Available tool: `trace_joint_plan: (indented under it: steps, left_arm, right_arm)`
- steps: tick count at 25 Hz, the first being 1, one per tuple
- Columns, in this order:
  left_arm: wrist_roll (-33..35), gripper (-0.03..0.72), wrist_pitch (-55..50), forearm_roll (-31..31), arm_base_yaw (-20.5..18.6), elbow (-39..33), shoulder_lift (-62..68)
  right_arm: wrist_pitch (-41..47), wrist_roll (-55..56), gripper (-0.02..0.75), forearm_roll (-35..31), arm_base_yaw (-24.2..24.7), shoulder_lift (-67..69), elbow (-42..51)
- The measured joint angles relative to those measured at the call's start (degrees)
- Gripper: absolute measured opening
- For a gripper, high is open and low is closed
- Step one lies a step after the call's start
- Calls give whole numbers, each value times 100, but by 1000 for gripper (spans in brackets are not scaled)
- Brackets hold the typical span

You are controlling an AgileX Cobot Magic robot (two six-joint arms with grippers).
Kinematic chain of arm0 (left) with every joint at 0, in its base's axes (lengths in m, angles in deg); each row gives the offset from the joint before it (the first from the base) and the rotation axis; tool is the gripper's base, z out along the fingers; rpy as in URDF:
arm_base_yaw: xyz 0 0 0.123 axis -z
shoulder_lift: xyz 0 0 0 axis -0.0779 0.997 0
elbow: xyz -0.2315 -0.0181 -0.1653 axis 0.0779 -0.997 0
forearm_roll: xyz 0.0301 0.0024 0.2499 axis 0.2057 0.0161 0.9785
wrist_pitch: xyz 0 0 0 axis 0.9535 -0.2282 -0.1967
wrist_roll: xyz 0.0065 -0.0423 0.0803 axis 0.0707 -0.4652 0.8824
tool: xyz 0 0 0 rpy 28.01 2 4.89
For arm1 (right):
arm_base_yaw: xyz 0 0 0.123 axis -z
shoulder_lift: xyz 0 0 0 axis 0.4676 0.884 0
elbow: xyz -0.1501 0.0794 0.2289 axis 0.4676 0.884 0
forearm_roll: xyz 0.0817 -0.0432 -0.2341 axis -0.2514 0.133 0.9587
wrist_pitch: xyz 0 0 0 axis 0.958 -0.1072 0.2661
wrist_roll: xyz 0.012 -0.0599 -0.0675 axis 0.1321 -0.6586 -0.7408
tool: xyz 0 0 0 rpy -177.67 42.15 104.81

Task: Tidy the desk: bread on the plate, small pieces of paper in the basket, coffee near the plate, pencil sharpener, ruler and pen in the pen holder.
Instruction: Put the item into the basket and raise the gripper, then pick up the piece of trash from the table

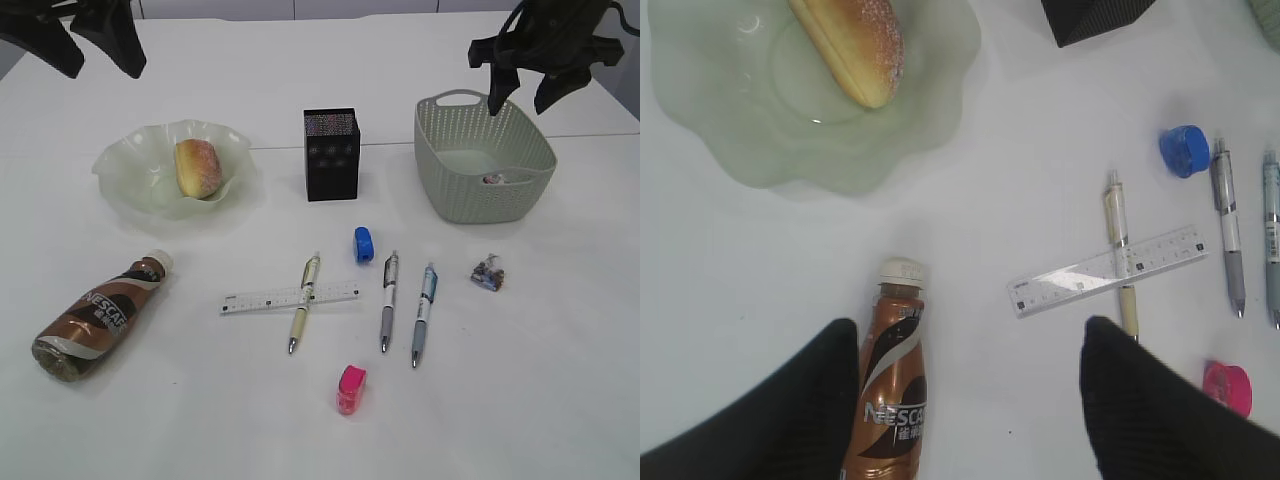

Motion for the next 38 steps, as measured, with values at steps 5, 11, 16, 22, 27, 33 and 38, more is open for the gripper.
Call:
trace_joint_plan:
  steps: [5, 11, 16, 22, 27, 33, 38]
  left_arm:
    - [0, 498, 0, 0, 0, 0, 0]
    - [-10, 498, 0, 0, 0, 0, 0]
    - [-10, 498, 0, 0, 0, 0, 0]
    - [-10, 498, 0, 0, 0, 0, 0]
    - [-10, 498, 0, 0, 0, 0, 0]
    - [-10, 498, 0, 0, 0, 0, 0]
    - [-10, 498, 0, 0, 0, 0, 0]
  right_arm:
    - [36, -38, 456, -315, 0, 0, -22]
    - [36, -94, 456, -765, 0, -36, 192]
    - [36, -136, 456, -779, 0, -387, 961]
    - [36, -164, 456, -803, 0, -816, 1700]
    - [-122, -164, 456, -803, -10, -1044, 2407]
    - [-2232, -188, 456, -588, -298, -1738, 4227]
    - [-4059, -221, 456, -345, -428, -1981, 5368]
